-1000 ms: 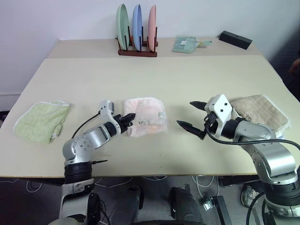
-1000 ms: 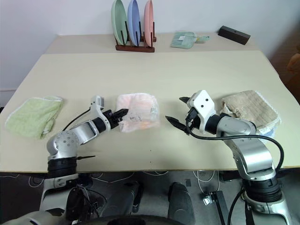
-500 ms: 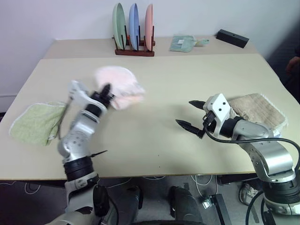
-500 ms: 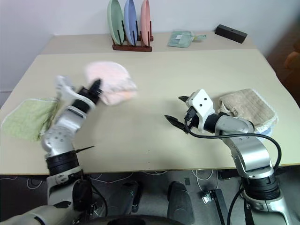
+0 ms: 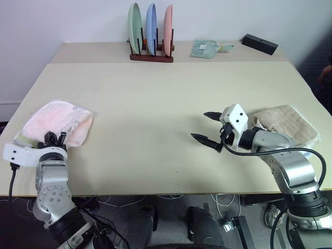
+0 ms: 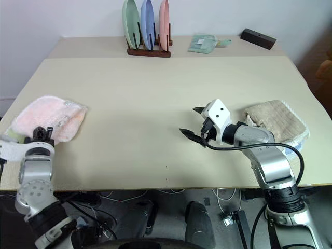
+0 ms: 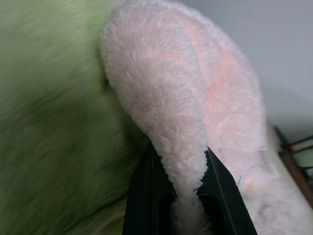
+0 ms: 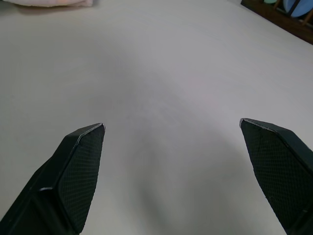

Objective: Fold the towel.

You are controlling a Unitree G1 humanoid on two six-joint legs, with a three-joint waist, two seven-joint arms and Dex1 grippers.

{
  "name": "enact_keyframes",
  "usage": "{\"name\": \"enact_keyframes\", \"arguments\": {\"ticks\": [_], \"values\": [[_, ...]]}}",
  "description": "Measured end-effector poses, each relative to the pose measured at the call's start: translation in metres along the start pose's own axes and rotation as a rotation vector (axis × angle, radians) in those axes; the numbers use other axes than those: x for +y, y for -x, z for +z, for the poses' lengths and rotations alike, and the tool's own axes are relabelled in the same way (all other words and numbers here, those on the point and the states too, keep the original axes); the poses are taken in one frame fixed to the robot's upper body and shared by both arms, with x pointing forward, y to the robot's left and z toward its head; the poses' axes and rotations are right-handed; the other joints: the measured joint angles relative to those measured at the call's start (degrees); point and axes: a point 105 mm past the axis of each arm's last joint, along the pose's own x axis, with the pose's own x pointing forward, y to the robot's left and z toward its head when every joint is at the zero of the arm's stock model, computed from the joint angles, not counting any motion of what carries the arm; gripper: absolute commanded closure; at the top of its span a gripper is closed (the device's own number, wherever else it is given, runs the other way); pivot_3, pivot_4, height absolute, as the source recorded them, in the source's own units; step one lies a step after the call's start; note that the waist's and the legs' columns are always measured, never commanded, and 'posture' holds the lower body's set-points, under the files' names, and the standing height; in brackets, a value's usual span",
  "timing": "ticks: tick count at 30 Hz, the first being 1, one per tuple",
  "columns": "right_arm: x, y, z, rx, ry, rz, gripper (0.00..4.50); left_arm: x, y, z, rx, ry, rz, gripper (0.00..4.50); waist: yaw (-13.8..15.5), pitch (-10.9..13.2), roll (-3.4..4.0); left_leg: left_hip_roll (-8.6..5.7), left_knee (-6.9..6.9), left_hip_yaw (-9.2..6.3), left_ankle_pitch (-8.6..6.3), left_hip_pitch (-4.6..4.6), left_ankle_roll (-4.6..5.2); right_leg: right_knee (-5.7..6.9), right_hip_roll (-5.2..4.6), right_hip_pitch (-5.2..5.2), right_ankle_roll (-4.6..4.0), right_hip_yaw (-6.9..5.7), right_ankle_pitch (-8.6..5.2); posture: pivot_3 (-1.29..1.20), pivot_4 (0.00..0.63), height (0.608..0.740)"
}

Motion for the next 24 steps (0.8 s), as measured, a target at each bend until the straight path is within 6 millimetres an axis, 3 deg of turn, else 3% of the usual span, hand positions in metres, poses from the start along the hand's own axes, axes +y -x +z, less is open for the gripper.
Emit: {"name": "enact_keyframes", "arguments": {"ticks": [1, 5, 9, 14, 16, 19, 22, 24], "values": [[-0.001, 0.0, 0.0, 0.001, 0.004, 0.0, 0.0, 0.0, 0.001, -0.001, -0.001, 0.002, 0.0, 3.77, 0.0, 0.0, 0.0, 0.0, 0.0, 0.01, 0.0, 0.0, 0.0, 0.0, 0.0, 0.0, 0.0, 0.0, 0.0, 0.0, 0.15, 0.735], [-0.002, -0.002, -0.002, 0.006, 0.013, 0.005, 0.0, -0.001, 0.004, 0.0, -0.02, 0.01, -0.013, 1.91, -0.01, 0.0, 0.0, 0.01, 0.0, 0.02, 0.0, 0.0, 0.0, 0.0, 0.01, 0.0, 0.0, 0.0, 0.0, 0.0, 0.15, 0.735], [-0.002, -0.004, -0.002, 0.008, 0.021, 0.016, 0.0, -0.01, 0.001, 0.017, -0.074, -0.004, -0.061, 0.02, -0.04, 0.0, -0.01, 0.02, -0.02, 0.0, 0.0, 0.0, 0.0, 0.0, 0.02, -0.01, -0.01, 0.0, 0.0, 0.0, 0.15, 0.735], [-0.003, -0.005, -0.001, 0.008, 0.025, 0.021, 0.0, -0.024, -0.003, 0.057, -0.174, -0.109, -0.14, 0.02, -0.12, 0.0, 0.0, 0.06, -0.05, 0.0, 0.0, 0.0, 0.0, 0.0, 0.05, -0.05, -0.01, 0.0, 0.0, 0.0, 0.15, 0.735], [-0.003, -0.005, 0.0, 0.007, 0.027, 0.024, 0.0, -0.036, -0.003, 0.083, -0.248, -0.186, -0.191, 0.02, -0.12, -0.01, 0.0, 0.07, -0.05, 0.01, 0.0, 0.0, 0.0, -0.01, 0.06, -0.05, -0.03, 0.01, 0.0, 0.0, 0.15, 0.735], [-0.003, -0.005, 0.0, 0.008, 0.029, 0.027, 0.0, -0.052, -0.001, 0.101, -0.297, -0.319, -0.261, 0.02, -0.08, -0.01, 0.01, 0.07, -0.06, 0.02, 0.0, 0.0, 0.0, -0.01, 0.07, -0.05, -0.04, 0.01, 0.0, 0.0, 0.15, 0.735], [-0.004, -0.004, 0.0, 0.015, 0.034, 0.029, 0.0, -0.081, -0.001, 0.103, -0.295, -0.545, -0.381, 0.02, 0.0, -0.01, 0.02, 0.07, -0.06, 0.06, 0.0, 0.01, 0.0, -0.02, 0.08, -0.04, -0.07, 0.02, -0.01, 0.0, 0.15, 0.735], [-0.005, -0.004, -0.001, 0.018, 0.031, 0.026, 0.0, -0.099, 0.004, 0.081, -0.212, -0.699, -0.509, 0.02, -0.05, -0.01, 0.02, 0.07, -0.07, 0.08, -0.01, 0.01, 0.0, -0.03, 0.08, -0.03, -0.1, 0.03, -0.02, 0.0, 0.15, 0.735]]}}
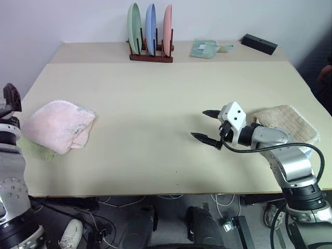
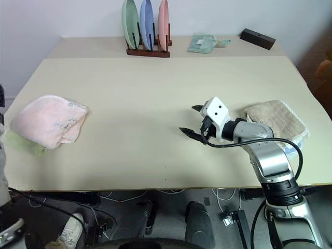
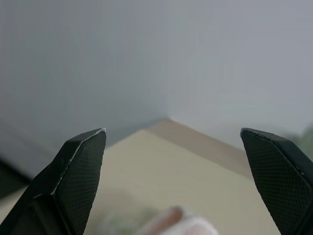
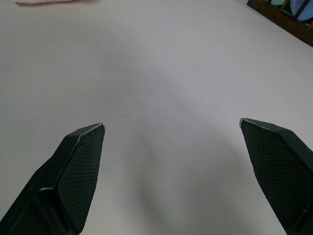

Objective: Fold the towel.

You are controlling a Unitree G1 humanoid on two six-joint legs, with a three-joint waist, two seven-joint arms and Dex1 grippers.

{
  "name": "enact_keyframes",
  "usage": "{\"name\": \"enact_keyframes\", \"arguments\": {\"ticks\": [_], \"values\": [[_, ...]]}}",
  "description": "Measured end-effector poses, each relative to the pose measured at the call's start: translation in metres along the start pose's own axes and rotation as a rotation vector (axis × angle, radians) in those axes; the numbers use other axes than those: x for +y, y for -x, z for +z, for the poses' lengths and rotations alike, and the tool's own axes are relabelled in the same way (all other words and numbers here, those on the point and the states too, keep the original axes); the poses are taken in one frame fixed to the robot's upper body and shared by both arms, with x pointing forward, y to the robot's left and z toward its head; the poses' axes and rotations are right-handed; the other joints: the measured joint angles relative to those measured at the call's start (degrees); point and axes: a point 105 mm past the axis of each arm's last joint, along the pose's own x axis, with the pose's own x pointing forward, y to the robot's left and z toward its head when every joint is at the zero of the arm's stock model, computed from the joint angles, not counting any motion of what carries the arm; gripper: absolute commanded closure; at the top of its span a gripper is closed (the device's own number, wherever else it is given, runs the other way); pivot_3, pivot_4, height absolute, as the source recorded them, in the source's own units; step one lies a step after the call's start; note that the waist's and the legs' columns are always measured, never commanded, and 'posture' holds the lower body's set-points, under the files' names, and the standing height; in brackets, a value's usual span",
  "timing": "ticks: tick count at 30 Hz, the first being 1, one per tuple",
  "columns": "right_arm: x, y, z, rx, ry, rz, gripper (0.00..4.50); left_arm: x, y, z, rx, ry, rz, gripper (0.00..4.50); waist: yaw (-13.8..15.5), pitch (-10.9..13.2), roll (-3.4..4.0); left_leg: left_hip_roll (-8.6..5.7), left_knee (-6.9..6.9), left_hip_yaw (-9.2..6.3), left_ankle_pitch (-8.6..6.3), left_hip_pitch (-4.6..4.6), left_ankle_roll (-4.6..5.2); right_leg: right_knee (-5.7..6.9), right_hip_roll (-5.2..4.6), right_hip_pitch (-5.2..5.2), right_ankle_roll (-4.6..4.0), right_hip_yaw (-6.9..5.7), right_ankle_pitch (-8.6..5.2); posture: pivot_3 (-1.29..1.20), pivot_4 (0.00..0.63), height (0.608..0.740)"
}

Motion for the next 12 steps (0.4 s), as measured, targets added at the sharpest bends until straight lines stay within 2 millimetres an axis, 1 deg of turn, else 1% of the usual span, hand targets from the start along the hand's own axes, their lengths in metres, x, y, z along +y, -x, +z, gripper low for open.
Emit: {"name": "enact_keyframes", "arguments": {"ticks": [1, 3, 5, 6, 8, 10, 12], "values": [[-0.001, 0.0, -0.001, 0.003, -0.002, -0.005, 0.0, -0.024, 0.001, -0.011, 0.057, -0.066, -0.124, 0.02, 0.0, 0.01, 0.03, 0.0, -0.02, 0.04, 0.0, 0.0, 0.0, 0.0, -0.01, 0.0, -0.06, 0.01, -0.03, 0.0, 0.15, 0.735], [-0.003, 0.0, -0.003, 0.01, -0.002, -0.015, 0.0, -0.067, 0.012, -0.037, 0.164, -0.183, -0.355, 0.02, -0.15, 0.01, 0.04, 0.02, -0.06, 0.08, 0.0, 0.0, 0.01, -0.01, -0.01, -0.04, -0.1, 0.03, -0.05, 0.0, 0.15, 0.735], [-0.005, 0.0, -0.005, 0.018, -0.008, -0.03, 0.0, -0.098, 0.028, -0.062, 0.248, -0.236, -0.532, 0.02, -0.29, 0.03, 0.06, 0.09, -0.11, 0.08, -0.01, -0.01, 0.01, -0.01, 0.0, -0.12, -0.12, 0.04, -0.05, 0.0, 0.15, 0.735], [-0.006, 0.0, -0.007, 0.025, -0.011, -0.04, 0.0, -0.108, 0.035, -0.071, 0.276, -0.242, -0.591, 0.02, -0.48, 0.04, 0.08, 0.15, -0.12, 0.09, -0.01, -0.03, 0.01, -0.01, 0.04, -0.17, -0.15, 0.04, -0.03, 0.0, 0.15, 0.735], [-0.008, 0.001, -0.01, 0.04, -0.013, -0.058, 0.0, -0.119, 0.041, -0.08, 0.301, -0.25, -0.658, 0.02, -0.84, 0.05, 0.08, 0.29, -0.14, 0.09, -0.01, -0.06, 0.0, -0.01, 0.16, -0.23, -0.19, 0.04, 0.01, 0.0, 0.15, 0.735], [-0.008, 0.004, -0.018, 0.057, -0.034, -0.074, 0.0, -0.125, 0.047, -0.086, 0.322, -0.247, -0.71, 0.02, -1.28, 0.05, 0.08, 0.34, -0.16, 0.07, -0.01, -0.06, 0.0, -0.01, 0.21, -0.23, -0.14, 0.04, 0.04, 0.0, 0.15, 0.735], [-0.007, 0.01, -0.029, 0.078, -0.066, -0.093, 0.0, -0.127, 0.054, -0.095, 0.356, -0.24, -0.751, 0.02, -1.45, 0.06, 0.11, 0.34, -0.15, 0.08, -0.02, -0.06, -0.01, -0.01, 0.21, -0.23, -0.14, 0.05, 0.05, 0.0, 0.15, 0.735]]}}
